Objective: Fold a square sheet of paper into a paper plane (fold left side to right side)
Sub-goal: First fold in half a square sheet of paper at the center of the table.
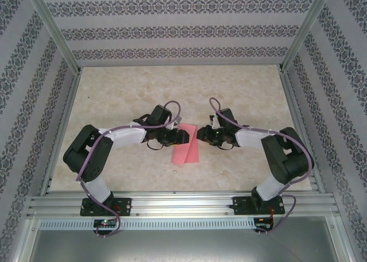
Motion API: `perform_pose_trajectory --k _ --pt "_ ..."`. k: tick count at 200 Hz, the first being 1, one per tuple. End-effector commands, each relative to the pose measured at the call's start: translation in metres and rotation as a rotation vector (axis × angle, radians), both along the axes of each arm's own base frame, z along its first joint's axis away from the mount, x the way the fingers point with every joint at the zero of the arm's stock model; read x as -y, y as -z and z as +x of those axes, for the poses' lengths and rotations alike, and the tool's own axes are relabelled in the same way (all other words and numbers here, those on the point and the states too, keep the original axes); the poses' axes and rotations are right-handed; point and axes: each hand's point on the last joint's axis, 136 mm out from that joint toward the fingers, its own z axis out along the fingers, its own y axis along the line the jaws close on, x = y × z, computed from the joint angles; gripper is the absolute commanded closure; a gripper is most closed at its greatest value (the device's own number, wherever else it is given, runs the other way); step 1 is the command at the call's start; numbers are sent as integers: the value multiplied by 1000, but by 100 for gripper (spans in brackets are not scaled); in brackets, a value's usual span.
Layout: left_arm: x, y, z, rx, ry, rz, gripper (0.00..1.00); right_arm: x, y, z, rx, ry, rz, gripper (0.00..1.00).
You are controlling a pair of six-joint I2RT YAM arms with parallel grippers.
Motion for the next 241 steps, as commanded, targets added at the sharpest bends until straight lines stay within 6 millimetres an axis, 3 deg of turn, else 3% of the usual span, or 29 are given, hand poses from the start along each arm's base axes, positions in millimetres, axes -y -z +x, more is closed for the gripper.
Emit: perform_pose_trajectory --k 1,21,42,136,192,241 --pt "17 -15 10 48 12 -50 38 -1 -36 11 101 23 141 58" --pt "19 -13 10 44 11 -49 38 -9 -52 10 121 14 215 52" --pt "21 -13 11 48 10 -54 38 -16 -53 10 103 23 248 52" --pt "22 -15 11 53 12 -55 37 -40 -27 8 16 28 303 57" --pt "22 -16 12 58 11 -56 37 -44 -14 5 -21 25 287 68" --pt "23 -18 12 60 13 -57 37 -41 -10 6 -19 38 264 89"
